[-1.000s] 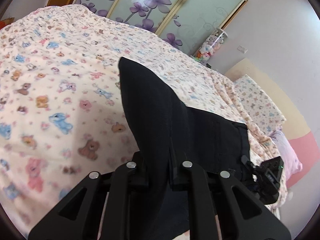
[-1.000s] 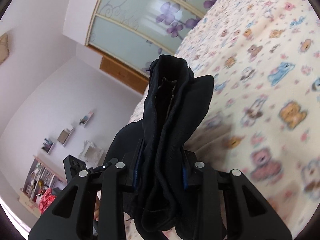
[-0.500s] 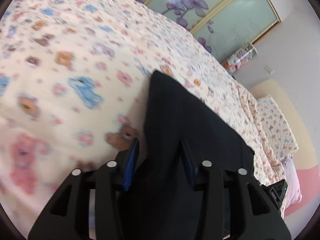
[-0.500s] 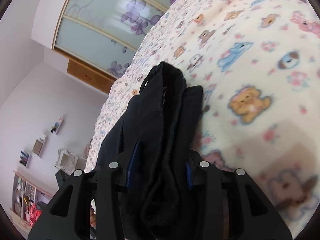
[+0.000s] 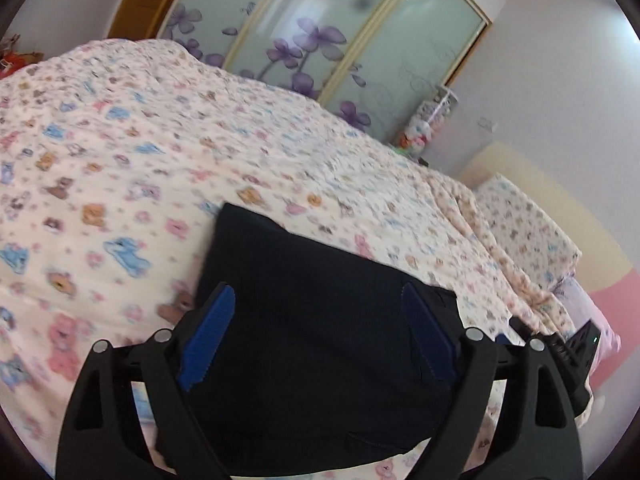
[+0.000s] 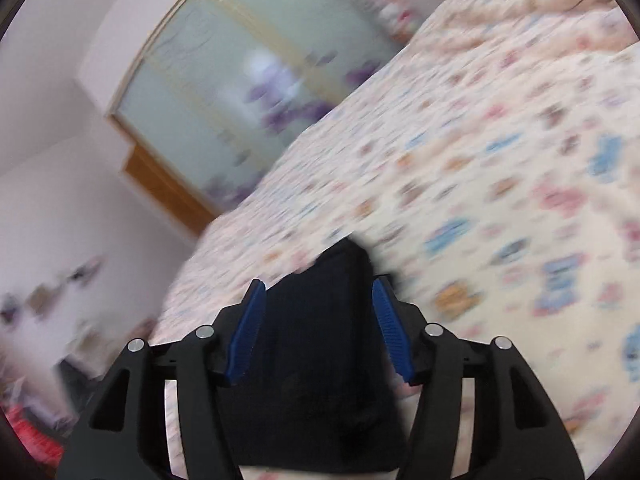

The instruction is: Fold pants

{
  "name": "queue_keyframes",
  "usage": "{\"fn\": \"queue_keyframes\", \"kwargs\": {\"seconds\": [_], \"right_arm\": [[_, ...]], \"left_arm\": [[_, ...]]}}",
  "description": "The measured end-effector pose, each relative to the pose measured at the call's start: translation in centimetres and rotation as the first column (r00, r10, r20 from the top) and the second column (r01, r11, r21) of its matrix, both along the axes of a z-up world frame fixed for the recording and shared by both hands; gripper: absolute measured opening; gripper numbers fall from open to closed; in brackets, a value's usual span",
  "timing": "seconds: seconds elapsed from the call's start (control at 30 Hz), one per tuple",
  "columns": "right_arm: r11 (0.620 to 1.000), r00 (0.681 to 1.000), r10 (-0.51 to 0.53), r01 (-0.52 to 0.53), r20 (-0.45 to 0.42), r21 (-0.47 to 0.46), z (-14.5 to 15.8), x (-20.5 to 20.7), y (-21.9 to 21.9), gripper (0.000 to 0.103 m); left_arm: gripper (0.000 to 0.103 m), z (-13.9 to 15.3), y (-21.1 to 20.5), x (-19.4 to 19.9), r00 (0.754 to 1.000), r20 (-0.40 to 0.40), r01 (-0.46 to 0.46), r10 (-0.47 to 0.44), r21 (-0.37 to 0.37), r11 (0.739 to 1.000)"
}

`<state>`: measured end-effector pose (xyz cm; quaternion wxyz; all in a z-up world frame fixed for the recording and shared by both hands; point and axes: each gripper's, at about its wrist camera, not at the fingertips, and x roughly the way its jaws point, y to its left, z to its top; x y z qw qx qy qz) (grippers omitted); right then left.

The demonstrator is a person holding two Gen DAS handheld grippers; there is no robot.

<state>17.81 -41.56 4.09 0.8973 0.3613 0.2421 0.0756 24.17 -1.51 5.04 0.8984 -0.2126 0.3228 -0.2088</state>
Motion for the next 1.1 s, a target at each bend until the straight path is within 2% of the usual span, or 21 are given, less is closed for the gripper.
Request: {"fn": "queue_keyframes", "kwargs": {"seconds": [0.13, 0.23, 0.3, 0.33, 0.4, 0.47, 0.53, 0.63, 0.77, 0.9, 0.93, 1.0, 1.07, 1.1], "right_arm": [[0.994, 0.994, 0.109, -0.108, -0.008, 0.032, -0.8, 0.9, 1.8, 0.058], [0.990, 0.990, 0.143, -0.143, -0.016, 0.015, -1.1, 1.0, 2.3, 0.058], [0.988, 0.988, 0.152, -0.152, -0.036, 0.011, -1.4, 1.1, 2.3, 0.067], [0.989, 0.987, 0.146, -0.145, -0.064, 0.016, -2.0, 1.3, 2.1, 0.079], [0.989, 0.979, 0.148, -0.146, -0.141, 0.024, -4.1, 2.3, 2.3, 0.079], [0.988, 0.975, 0.155, -0.155, -0.162, 0.010, -5.5, 2.4, 2.2, 0.079], [0.986, 0.975, 0.159, -0.164, -0.157, -0.020, -5.5, 2.4, 2.4, 0.079], [0.987, 0.976, 0.156, -0.160, -0.150, -0.016, -5.4, 2.2, 2.3, 0.079], [0.984, 0.978, 0.174, -0.179, -0.114, -0.028, -3.5, 0.9, 2.4, 0.080], [0.970, 0.966, 0.244, -0.243, -0.083, 0.018, -0.8, -0.7, 3.2, 0.080], [0.966, 0.962, 0.258, -0.255, -0.093, 0.044, -0.8, -1.2, 3.4, 0.080], [0.960, 0.948, 0.277, -0.265, -0.157, 0.090, -1.5, -1.8, 3.7, 0.081], [0.966, 0.934, 0.256, -0.238, -0.247, 0.100, -3.2, -1.9, 4.0, 0.082], [0.966, 0.934, 0.257, -0.239, -0.248, 0.103, -4.3, -1.8, 4.2, 0.082]], "left_arm": [[0.087, -1.8, -1.1, 0.7, 0.998, -0.064, 0.013, -0.013, -0.005, 1.000], [0.087, -2.7, -1.1, 1.0, 0.997, -0.076, 0.005, -0.005, 0.003, 1.000], [0.088, -3.3, -1.1, 1.2, 0.996, -0.087, 0.001, 0.000, 0.012, 1.000], [0.089, -3.8, -1.2, 1.5, 0.995, -0.104, 0.001, 0.002, 0.027, 1.000], [0.088, -5.2, -1.4, 2.3, 0.986, -0.166, 0.016, -0.004, 0.069, 0.997], [0.088, -7.1, -1.5, 2.8, 0.978, -0.205, 0.042, -0.029, 0.060, 0.997], [0.089, -7.5, -1.8, 2.5, 0.986, -0.168, 0.038, -0.024, 0.079, 0.996], [0.089, -7.1, -2.3, 2.0, 0.989, -0.147, 0.038, -0.021, 0.118, 0.992], [0.089, -5.4, -1.9, 0.3, 0.994, -0.105, 0.044, -0.033, 0.098, 0.994], [0.090, -3.8, -2.5, -2.6, 0.996, -0.031, 0.089, -0.086, 0.108, 0.990], [0.095, -3.6, -2.8, -3.4, 0.995, -0.016, 0.097, -0.096, 0.126, 0.987], [0.100, -4.0, -3.1, -3.7, 0.996, -0.028, 0.091, -0.088, 0.145, 0.985], [0.100, -6.0, -3.5, -2.8, 0.992, -0.107, 0.080, -0.060, 0.202, 0.976], [0.100, -7.3, -3.9, -2.3, 0.989, -0.130, 0.092, -0.064, 0.230, 0.969]]}}
